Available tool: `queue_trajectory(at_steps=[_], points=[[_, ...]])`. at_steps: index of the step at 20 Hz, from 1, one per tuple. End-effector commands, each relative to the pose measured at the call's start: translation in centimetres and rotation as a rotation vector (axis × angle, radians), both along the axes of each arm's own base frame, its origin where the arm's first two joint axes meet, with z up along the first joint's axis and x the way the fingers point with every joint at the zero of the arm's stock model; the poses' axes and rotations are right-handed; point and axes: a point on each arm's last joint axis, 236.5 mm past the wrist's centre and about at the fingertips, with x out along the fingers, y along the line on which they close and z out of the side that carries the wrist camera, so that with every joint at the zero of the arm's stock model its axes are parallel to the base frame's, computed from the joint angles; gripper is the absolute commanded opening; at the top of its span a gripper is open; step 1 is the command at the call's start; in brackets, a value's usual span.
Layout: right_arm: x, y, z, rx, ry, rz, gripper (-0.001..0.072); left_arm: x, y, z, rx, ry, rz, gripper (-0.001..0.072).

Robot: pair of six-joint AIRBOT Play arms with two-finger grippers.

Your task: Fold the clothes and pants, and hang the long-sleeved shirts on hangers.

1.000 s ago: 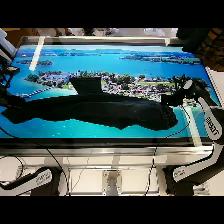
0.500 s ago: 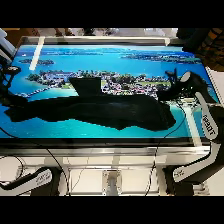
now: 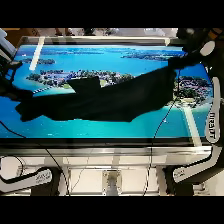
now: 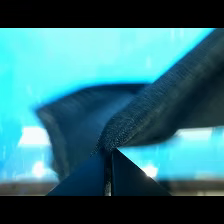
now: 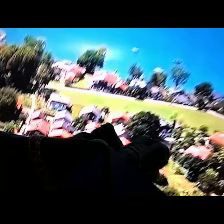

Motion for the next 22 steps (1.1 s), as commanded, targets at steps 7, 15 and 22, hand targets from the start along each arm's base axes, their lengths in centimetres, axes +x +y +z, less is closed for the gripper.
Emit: queue_trajectory(at_steps=[7,15,22], points=[[-0.6,-9.2,6.4,0.009,-0.141,-0.214,0.0013,9.7,-0.5,15.0,-0.006,-0.477,-0.031,0.0020],[-1.8,1.1,-8.2,0.183,0.230,0.084,0.0350,6.7,-1.4,9.8,-0.061,-0.244,-0.051,0.0020],[3.5,2.2,-19.0,0.178,0.257,-0.087,0.0473,4.8,-1.7,5.3,-0.097,-0.101,-0.045,0.0020]])
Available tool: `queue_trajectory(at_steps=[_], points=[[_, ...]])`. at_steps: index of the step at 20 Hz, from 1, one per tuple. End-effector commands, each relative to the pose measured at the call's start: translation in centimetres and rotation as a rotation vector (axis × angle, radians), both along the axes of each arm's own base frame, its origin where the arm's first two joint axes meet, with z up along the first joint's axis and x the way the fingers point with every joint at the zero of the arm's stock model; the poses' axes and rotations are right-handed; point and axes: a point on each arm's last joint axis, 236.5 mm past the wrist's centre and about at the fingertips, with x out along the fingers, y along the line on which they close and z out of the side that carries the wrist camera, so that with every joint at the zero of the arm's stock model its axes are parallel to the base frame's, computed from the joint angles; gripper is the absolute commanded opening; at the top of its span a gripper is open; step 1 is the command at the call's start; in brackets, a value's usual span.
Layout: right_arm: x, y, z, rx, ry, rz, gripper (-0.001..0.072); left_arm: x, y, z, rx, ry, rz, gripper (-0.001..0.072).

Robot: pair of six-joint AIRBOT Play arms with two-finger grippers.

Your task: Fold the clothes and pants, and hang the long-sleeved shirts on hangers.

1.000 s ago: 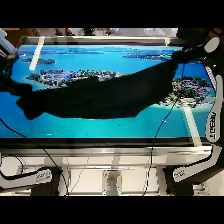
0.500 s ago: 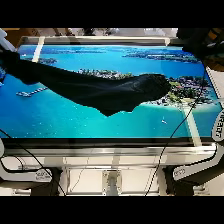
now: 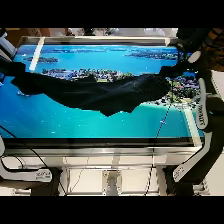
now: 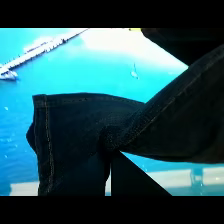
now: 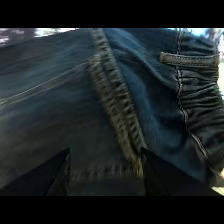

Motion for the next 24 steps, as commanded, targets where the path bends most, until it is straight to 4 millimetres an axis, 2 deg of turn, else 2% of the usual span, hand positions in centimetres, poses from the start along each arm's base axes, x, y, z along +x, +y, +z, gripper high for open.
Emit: queue_trajectory(at_steps=[1,3,6,8,12,14,15,16,17,19,21,22,24], points=[[1.9,-1.1,-4.7,-0.043,0.013,-0.102,0.0473,-1.1,-0.3,-2.1,-0.021,0.078,-0.004,0.0021],[2.6,-3.9,-5.0,-0.153,-0.013,-0.136,0.0473,-1.1,-0.3,-2.6,-0.026,0.095,-0.005,0.0021],[4.0,-5.5,-3.9,-0.192,-0.084,-0.153,0.0473,-1.0,-0.4,-3.2,-0.031,0.109,-0.007,0.0021],[4.3,-5.7,-4.6,-0.192,-0.090,-0.158,0.0473,-0.8,-0.5,-3.7,-0.037,0.119,-0.010,0.0020],[3.8,-4.6,-7.4,-0.140,-0.031,-0.157,0.0455,-0.5,-0.8,-4.6,-0.042,0.138,-0.017,0.0021],[3.9,-4.5,-7.3,-0.134,-0.032,-0.158,0.0411,-0.4,-0.7,-5.0,-0.044,0.146,-0.017,0.0021],[3.7,-4.3,-7.3,-0.128,-0.021,-0.156,0.0359,-0.4,-0.7,-5.1,-0.045,0.148,-0.017,0.0020],[3.4,-4.3,-7.5,-0.127,-0.005,-0.153,0.0351,-0.4,-0.7,-5.2,-0.045,0.151,-0.017,0.0021],[2.9,-4.1,-7.7,-0.124,0.020,-0.148,0.0298,-0.4,-0.7,-5.4,-0.046,0.154,-0.017,0.0021],[1.8,-3.9,-8.2,-0.120,0.072,-0.137,0.0289,-0.3,-0.7,-5.4,-0.046,0.155,-0.017,0.0020],[0.7,-3.7,-8.7,-0.116,0.119,-0.128,0.0066,-0.3,-0.7,-5.4,-0.046,0.155,-0.017,0.0021],[0.3,-3.5,-8.8,-0.112,0.136,-0.124,0.0026,-0.3,-0.7,-5.4,-0.046,0.155,-0.017,0.0021],[0.0,-3.1,-8.6,-0.092,0.152,-0.121,0.0017,-0.4,-0.7,-5.4,-0.047,0.155,-0.017,0.0021]])
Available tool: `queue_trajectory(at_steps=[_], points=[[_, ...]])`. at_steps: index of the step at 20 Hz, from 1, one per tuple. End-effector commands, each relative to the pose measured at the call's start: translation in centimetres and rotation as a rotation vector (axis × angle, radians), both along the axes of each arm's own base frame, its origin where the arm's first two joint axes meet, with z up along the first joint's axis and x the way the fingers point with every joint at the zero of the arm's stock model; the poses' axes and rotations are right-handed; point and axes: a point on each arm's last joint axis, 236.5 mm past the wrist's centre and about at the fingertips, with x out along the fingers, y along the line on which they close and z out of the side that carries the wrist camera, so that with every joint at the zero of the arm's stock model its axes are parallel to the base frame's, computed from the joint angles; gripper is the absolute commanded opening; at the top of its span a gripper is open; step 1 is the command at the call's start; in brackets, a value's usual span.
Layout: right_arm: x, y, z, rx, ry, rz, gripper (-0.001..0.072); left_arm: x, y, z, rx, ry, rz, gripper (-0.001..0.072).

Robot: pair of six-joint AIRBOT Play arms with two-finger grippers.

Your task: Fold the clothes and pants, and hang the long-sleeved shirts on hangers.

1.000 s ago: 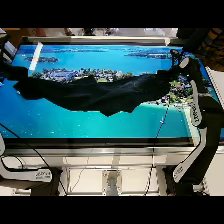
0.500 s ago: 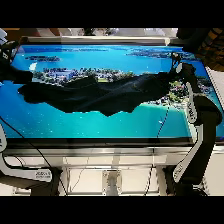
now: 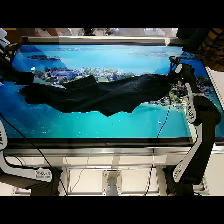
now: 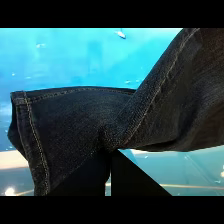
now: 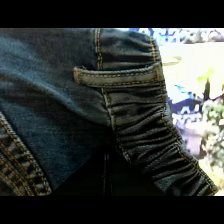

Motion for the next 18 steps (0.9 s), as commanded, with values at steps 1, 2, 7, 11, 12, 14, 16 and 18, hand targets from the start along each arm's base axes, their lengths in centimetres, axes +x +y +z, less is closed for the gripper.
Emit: queue_trajectory(at_steps=[1,2,7,11,12,14,16,18], points=[[-1.2,0.7,0.4,0.027,0.058,0.011,0.0017,0.0,-0.1,0.1,-0.001,-0.001,-0.001,0.0021],[-0.8,0.6,1.6,0.022,0.044,0.016,0.0017,-0.1,-0.2,0.3,0.002,-0.006,-0.004,0.0020],[0.9,-1.1,11.9,-0.086,-0.146,0.047,0.0016,-0.5,-0.3,2.4,0.015,-0.052,-0.003,0.0021],[-2.3,0.2,11.9,-0.062,-0.051,0.114,0.0215,-1.1,-0.5,4.2,0.024,-0.087,-0.004,0.0020],[-2.9,1.0,10.8,-0.033,-0.023,0.127,0.0456,-1.2,-0.5,4.4,0.024,-0.090,-0.003,0.0020],[-3.6,2.0,8.5,-0.015,0.019,0.149,0.0494,-1.3,-0.5,4.4,0.021,-0.089,0.004,0.0020],[-4.1,3.1,5.9,-0.008,0.077,0.180,0.0486,-1.2,-0.5,4.4,0.022,-0.089,0.004,0.0020],[-4.2,4.6,3.2,-0.001,0.122,0.206,0.0428,-1.2,-0.5,4.4,0.021,-0.089,0.004,0.0021]])
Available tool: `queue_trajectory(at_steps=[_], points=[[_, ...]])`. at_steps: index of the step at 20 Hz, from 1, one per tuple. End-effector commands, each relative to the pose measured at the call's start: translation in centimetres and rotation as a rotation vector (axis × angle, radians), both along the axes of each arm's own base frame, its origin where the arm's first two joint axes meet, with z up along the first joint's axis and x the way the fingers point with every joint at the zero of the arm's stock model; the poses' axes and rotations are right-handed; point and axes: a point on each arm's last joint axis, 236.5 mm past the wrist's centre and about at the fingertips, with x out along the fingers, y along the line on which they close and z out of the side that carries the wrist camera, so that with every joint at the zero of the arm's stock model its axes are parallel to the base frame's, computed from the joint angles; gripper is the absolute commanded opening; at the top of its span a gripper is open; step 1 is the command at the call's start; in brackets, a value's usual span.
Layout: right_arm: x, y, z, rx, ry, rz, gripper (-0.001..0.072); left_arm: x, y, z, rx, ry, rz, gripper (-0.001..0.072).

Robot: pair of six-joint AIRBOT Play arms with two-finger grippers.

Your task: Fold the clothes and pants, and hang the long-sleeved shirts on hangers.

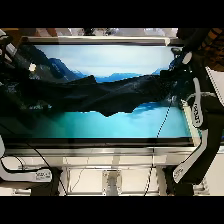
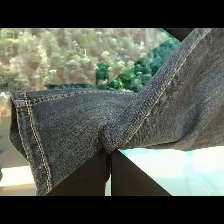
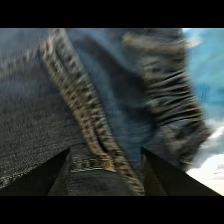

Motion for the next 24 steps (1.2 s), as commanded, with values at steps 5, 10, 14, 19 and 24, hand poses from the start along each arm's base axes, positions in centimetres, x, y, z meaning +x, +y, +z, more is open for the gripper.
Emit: queue_trajectory(at_steps=[5,10,14,19,24], points=[[-0.2,3.2,-5.8,-0.015,0.079,0.043,0.0218,-0.1,0.0,0.2,0.001,-0.003,0.002,0.0020],[1.2,2.2,-2.4,-0.052,0.028,0.053,0.0323,-0.1,0.0,0.2,0.001,-0.004,0.001,0.0020],[2.1,2.0,-0.2,-0.076,-0.032,0.079,0.0378,0.0,0.0,0.0,0.000,-0.001,0.001,0.0020],[1.8,1.4,-2.2,-0.088,-0.013,0.071,0.0378,0.2,0.1,-0.7,-0.004,0.015,0.001,0.0020],[0.8,3.7,-4.7,-0.022,0.056,0.095,0.0223,0.6,-0.3,-2.0,-0.028,0.042,-0.005,0.0021]])
